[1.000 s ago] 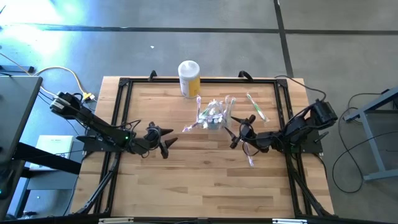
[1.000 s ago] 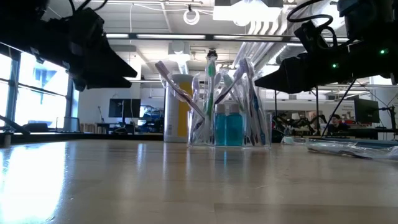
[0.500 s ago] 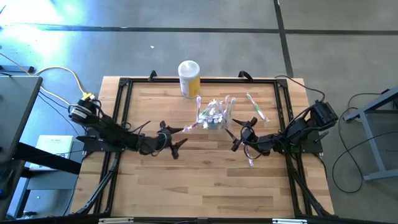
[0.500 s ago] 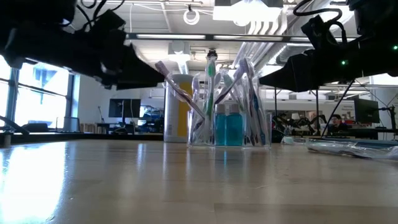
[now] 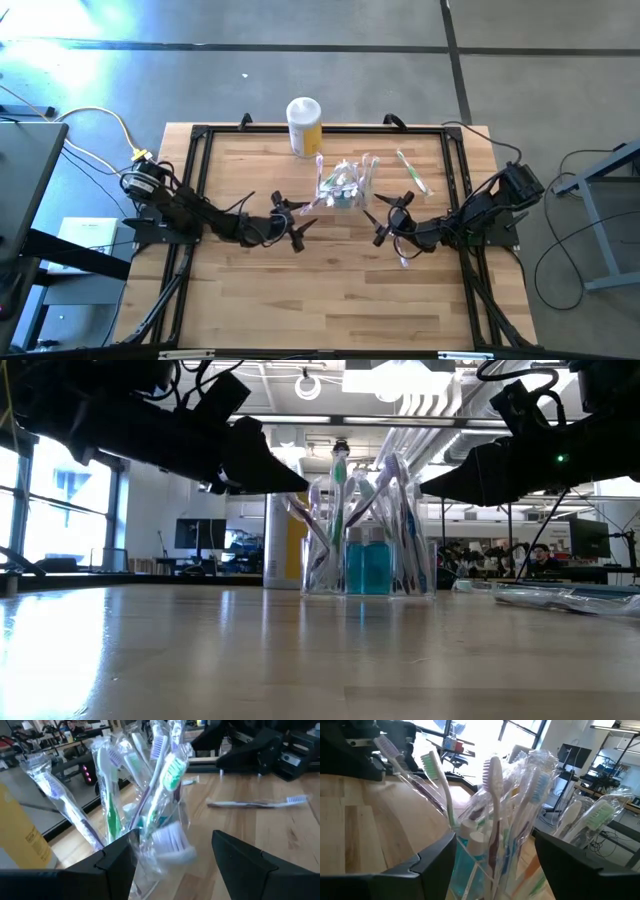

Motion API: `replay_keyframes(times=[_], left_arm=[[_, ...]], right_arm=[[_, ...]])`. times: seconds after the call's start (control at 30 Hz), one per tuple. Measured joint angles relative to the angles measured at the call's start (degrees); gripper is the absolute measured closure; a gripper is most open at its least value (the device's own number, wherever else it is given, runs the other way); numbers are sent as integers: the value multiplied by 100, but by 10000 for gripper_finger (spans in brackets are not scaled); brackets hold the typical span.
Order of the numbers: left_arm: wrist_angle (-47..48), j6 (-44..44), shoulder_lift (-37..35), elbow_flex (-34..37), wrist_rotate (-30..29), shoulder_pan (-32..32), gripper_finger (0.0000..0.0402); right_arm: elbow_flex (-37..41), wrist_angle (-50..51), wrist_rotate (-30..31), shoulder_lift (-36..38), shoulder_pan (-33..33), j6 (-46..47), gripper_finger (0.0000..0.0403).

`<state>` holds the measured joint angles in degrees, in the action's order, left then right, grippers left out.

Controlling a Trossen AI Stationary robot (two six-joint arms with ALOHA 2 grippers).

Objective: Pick & Place toothbrushing station
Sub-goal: Adjust the purple toothbrush in the transparent organizer

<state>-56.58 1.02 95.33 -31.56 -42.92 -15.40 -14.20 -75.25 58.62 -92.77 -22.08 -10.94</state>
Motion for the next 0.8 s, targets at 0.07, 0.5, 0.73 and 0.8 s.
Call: replay_keyframes(times=[0.07,0.5,0.73,0.8], left_arm=[[7,24,0,-25,-9,6,158],[157,26,-2,-45,-175,78,259],[120,376,-2,-70,-189,78,352],[125,550,-2,-148,-223,81,379]], right_arm=[[0,2,-3,0,-13,1,141],[0,3,15,0,-88,13,141],[0,47,225,0,-165,13,141],[0,49,301,0,-196,13,141]])
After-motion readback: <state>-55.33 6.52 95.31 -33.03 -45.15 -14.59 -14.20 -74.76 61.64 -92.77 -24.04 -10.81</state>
